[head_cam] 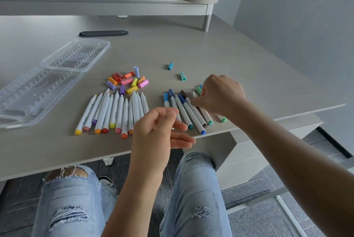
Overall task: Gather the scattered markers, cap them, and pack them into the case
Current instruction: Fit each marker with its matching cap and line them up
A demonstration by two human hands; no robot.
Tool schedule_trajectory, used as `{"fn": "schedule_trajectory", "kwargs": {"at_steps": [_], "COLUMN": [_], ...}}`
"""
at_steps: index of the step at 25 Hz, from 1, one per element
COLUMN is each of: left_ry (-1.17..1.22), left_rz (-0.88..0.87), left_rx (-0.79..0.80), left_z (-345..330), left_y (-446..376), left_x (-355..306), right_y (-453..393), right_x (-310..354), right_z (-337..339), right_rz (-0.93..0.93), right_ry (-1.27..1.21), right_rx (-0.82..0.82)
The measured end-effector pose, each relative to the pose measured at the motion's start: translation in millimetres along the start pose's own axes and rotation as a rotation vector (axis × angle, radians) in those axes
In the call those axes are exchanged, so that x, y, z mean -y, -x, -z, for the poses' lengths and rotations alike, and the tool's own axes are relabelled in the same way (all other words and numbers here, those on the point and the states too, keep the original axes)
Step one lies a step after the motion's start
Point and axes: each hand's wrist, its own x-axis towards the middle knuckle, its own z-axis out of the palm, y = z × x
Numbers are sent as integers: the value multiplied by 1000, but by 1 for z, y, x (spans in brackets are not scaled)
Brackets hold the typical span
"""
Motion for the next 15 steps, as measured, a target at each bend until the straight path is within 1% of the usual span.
{"fn": "schedule_trajectory", "kwargs": {"at_steps": [2,3,7,8,10,13,15], "left_ry": [-20,-30,-22,-4,68,272,341], "left_rz": [-17,-21,-15,-12,10,96,103], "left_rx": [4,5,3,5,5,-28,-56], "left_z": [0,-1,-12,-17,-27,-35,-32], "left_y": [-2,-4,-15,-19,-27,-38,-42], "left_x": [2,3,2,1,-2,-5,-7], "right_y": [-2,-3,-9,-9,-9,-10,-21], "right_x": [-3,-5,-7,-5,4,15,12], "right_z": [-1,1,17,21,22,15,9], "right_rz": [-36,-66,-139,-138,-112,-73,-50], "right_ry": [-65,-140,-596,-663,-712,-704,-686], "right_rx": [-14,-19,-24,-22,-9,27,10]}}
